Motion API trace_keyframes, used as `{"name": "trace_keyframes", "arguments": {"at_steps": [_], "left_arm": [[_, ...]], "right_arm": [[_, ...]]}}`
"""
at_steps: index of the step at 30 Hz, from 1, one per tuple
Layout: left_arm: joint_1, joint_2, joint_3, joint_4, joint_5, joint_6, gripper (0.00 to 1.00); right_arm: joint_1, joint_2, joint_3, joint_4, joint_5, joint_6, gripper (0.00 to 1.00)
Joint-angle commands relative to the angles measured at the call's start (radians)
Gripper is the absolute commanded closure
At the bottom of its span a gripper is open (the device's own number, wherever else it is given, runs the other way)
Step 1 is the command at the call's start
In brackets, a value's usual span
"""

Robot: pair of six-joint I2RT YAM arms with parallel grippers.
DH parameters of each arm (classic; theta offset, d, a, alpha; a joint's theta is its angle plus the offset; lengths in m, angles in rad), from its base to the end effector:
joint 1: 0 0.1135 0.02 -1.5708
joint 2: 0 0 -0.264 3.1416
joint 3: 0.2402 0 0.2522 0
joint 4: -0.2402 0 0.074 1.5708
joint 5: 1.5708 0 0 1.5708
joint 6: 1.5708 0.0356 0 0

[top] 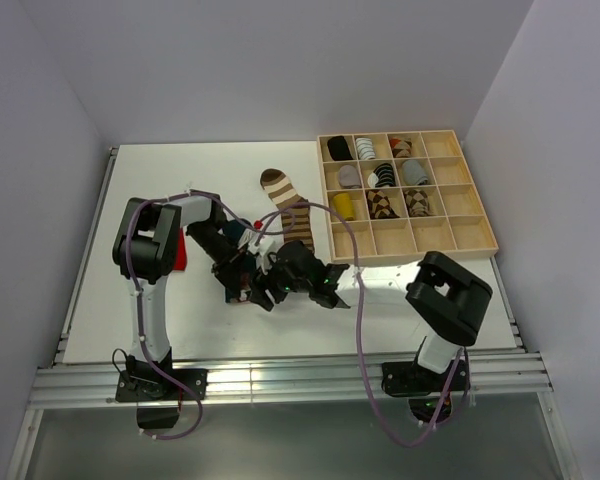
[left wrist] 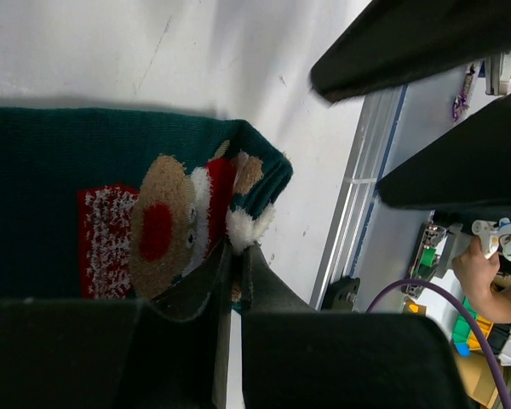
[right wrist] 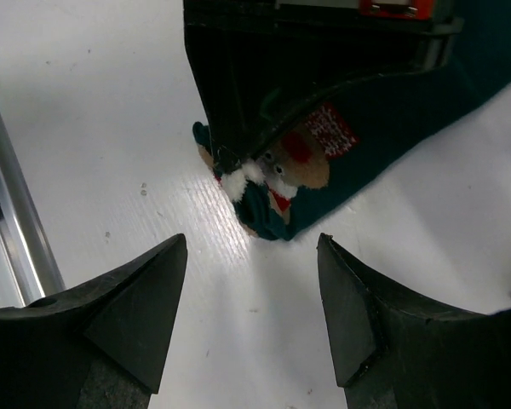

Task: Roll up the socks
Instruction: Roll the sock at the center of the board.

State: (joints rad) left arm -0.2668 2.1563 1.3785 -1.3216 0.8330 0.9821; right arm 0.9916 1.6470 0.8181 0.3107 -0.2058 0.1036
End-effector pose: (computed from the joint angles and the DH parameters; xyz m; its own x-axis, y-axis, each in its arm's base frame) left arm 0.3144 -0.1132 0.1198 -0.6144 0.7479 -0.2514 0.5913 0.2256 -0.7742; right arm 0.1824 0.2922 0.1828 -0.3644 -0.3723 -0.8536 -0.8835 0.4280 0.1905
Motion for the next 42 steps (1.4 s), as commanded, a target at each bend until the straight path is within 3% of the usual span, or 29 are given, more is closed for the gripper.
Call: {"name": "trace_keyframes", "arguments": {"at_steps": [1, 11, 29, 37, 41, 42], "left_arm": [[0.006, -0.013, 0.002, -0.053, 0.015, 0.040, 1.00], [0.006, -0.009, -0.001, -0.054, 0.018, 0.040, 1.00], [0.006, -0.015, -0.009, -0.053, 0.017, 0.026, 1.00], [0.006, -0.012, 0.002, -0.051, 0.014, 0.012, 1.00], [0.006, -0.009, 0.008, -0.050, 0.012, 0.004, 0.98], [0.006, -0.009, 0.008, -0.050, 0.012, 0.003, 0.97]], "right_arm": [[0.038, 0.037, 0.073, -0.007, 0.037, -0.071, 0.30], [0.067, 0.128, 0.130, -0.048, 0.092, -0.128, 0.29], [0.079, 0.191, 0.118, 0.108, 0.255, -0.137, 0.37], [0.094, 0.223, 0.139, 0.107, 0.247, -0.145, 0.39], [0.096, 0.237, 0.136, 0.120, 0.226, -0.125, 0.45], [0.094, 0.238, 0.135, 0.117, 0.215, -0.122, 0.52]]}}
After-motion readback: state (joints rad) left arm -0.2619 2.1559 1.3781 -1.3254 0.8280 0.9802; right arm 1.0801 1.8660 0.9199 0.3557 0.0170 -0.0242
